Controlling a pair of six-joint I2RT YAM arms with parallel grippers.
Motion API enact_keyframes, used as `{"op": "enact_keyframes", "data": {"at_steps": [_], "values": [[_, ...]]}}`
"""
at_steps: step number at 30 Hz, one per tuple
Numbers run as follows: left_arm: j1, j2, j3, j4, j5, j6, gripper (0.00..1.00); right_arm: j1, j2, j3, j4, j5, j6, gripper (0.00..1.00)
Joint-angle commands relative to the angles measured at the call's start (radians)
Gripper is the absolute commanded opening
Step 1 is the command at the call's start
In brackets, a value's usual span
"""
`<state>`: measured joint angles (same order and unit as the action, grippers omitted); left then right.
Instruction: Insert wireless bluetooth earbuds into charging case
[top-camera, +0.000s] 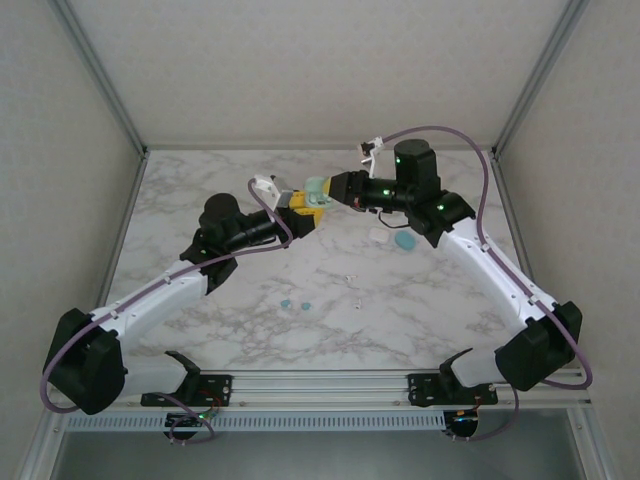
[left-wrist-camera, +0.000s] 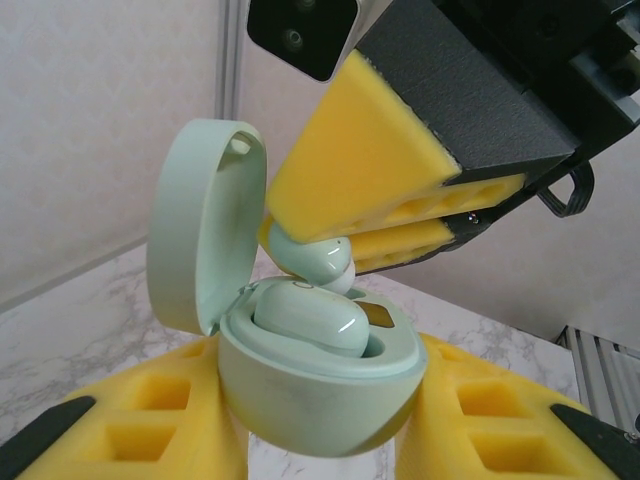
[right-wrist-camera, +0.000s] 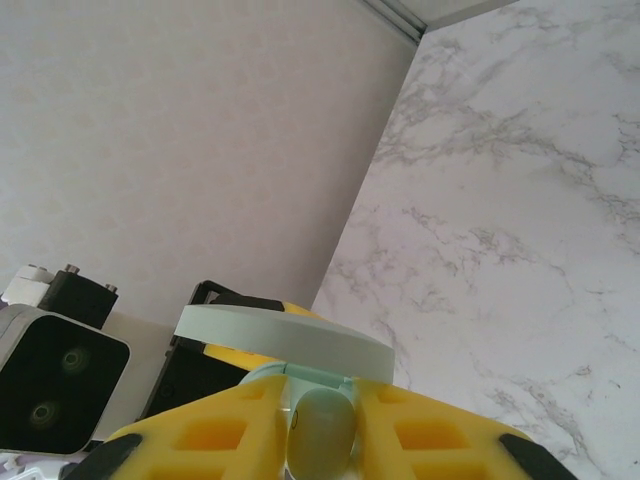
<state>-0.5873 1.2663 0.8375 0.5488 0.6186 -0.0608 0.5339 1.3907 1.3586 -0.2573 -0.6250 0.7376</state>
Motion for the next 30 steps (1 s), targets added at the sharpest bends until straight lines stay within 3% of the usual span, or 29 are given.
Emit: {"op": "enact_keyframes", "data": {"at_steps": [1,7,30], "values": [[-0.014,-0.001,0.013,0.07,0.027,-0.016,0.29,0.008,-0.019,-0.019,0.058,0.041,0.016,0.24],[-0.014,0.005,0.015,0.091,0.023,-0.03,0.29,0.01,-0.038,-0.031,0.109,0.048,0.018,0.25],[-0.014,0.002,0.012,0.107,-0.002,-0.033,0.29,0.016,-0.051,0.035,-0.129,0.12,-0.098,0.34]]}}
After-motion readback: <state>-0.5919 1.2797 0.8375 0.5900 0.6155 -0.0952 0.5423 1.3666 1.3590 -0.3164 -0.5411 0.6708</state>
